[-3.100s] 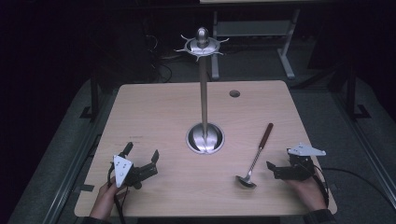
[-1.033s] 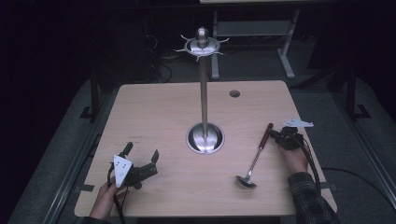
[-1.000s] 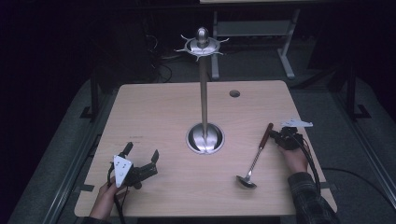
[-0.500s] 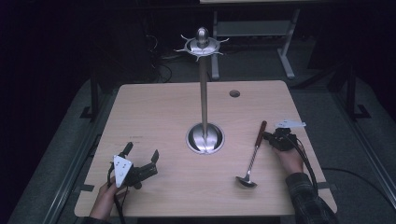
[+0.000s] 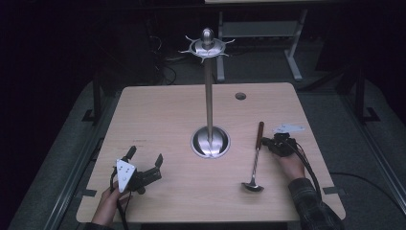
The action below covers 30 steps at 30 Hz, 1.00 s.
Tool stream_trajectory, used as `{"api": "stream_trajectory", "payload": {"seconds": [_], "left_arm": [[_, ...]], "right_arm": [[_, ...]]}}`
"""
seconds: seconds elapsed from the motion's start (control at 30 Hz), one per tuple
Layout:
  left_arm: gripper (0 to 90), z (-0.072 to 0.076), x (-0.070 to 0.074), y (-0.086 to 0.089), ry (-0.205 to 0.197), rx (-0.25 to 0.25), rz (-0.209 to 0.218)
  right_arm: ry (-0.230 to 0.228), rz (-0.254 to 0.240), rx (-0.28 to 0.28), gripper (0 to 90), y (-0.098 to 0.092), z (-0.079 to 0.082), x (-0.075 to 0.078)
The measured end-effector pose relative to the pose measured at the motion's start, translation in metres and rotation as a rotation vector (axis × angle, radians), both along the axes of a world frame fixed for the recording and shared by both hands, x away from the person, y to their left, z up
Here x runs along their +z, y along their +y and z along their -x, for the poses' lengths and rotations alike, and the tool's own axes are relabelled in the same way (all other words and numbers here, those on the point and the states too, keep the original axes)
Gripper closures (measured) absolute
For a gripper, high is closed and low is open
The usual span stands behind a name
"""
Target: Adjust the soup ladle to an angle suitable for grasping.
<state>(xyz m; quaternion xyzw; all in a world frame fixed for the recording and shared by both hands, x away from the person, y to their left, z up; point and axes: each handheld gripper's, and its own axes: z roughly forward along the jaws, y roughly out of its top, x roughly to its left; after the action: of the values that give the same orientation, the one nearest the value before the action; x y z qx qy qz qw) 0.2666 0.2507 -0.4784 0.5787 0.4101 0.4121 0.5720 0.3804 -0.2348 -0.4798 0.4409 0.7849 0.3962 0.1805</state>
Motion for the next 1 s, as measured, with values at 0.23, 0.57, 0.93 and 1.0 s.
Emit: {"api": "stream_trajectory", "payload": {"seconds": [0.23,0.57,0.93,1.0], "left_arm": [[0.2,0.000,0.000,0.000,0.000,0.000,0.000],[0.2,0.000,0.000,0.000,0.000,0.000,0.000],[0.2,0.000,0.000,0.000,0.000,0.000,-0.001],[0.2,0.000,0.000,0.000,0.000,0.000,0.000]], "right_arm": [[0.003,-0.010,0.028,89.7,0.009,0.002,0.000],[0.002,-0.011,0.080,89.7,0.023,0.003,0.001],[0.002,-0.015,0.131,89.7,0.040,0.005,0.001],[0.000,-0.013,0.140,89.7,0.042,0.005,0.001]]}}
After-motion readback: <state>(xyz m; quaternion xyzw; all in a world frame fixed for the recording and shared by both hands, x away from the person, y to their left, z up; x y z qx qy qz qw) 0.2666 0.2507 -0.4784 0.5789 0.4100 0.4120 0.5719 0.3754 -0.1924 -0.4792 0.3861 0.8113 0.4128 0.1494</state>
